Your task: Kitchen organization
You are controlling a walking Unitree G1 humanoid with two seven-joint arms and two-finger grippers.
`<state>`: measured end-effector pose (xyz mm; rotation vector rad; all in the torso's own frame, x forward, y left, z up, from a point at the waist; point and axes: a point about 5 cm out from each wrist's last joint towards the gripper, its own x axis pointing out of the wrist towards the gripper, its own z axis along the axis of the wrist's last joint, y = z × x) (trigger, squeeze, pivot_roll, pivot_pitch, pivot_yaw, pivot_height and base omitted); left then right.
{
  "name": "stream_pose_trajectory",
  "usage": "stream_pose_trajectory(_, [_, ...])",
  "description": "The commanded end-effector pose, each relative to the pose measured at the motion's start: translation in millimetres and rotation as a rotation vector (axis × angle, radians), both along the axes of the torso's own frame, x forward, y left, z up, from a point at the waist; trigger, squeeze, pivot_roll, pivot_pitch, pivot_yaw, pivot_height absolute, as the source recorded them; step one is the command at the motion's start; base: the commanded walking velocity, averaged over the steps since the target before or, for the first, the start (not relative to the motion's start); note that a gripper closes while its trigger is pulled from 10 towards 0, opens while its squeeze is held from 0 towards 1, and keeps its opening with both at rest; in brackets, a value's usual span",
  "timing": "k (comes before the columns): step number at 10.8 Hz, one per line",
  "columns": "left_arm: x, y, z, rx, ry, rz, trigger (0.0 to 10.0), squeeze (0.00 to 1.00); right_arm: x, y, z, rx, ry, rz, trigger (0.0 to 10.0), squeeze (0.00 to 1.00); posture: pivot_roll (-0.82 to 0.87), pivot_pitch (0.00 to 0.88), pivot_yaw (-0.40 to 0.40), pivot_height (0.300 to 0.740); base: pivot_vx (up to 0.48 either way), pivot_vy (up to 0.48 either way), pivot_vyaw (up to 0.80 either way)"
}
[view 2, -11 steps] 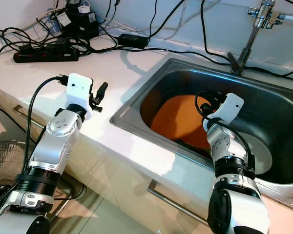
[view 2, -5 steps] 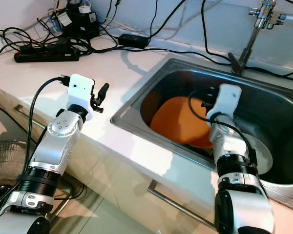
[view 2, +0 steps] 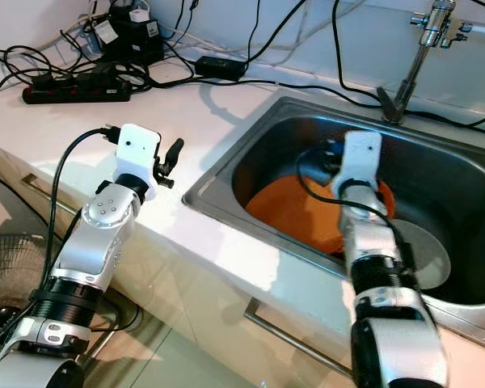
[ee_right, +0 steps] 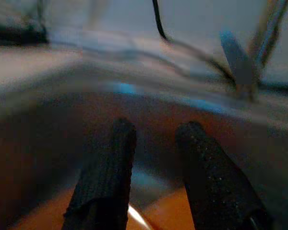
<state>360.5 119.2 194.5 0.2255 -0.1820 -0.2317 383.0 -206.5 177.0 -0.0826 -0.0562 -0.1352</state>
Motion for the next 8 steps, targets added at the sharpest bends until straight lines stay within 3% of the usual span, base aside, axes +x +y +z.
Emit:
stream_pose_trajectory(1, [-2.5, 0.0, 1, -0.002, -0.040, 0.007, 10.0, 0.00, -1.1, 13.1, 11, 0.002, -0.088, 0.060, 10.0, 0.00, 0.17, 0.039, 0.037, 0.740, 0.000, 0.000, 0.00])
stream_pose_trajectory(3, [-4.5, 1.5, 9, -0.023, -0.123, 0.059, 10.0, 0.00, -8.1, 42.1, 16, 0.035, -0.188, 0.167, 10.0, 0.00, 0.17, 0.042, 0.034, 0.740, 0.000, 0.000, 0.00])
stream_pose_trajectory(5, [-7.6, 5.1, 7, -0.032, -0.165, 0.137, 10.0, 0.00, -16.5, 70.8, 6, 0.047, -0.209, 0.222, 10.0, 0.00, 0.16, 0.039, 0.030, 0.740, 0.000, 0.000, 0.00])
stream_pose_trajectory(8, [-10.9, -0.2, 5, -0.042, -0.199, 0.147, 10.0, 0.00, -19.0, 77.3, 12, 0.080, -0.256, 0.256, 10.0, 0.00, 0.16, 0.035, 0.018, 0.740, 0.000, -0.084, 0.00])
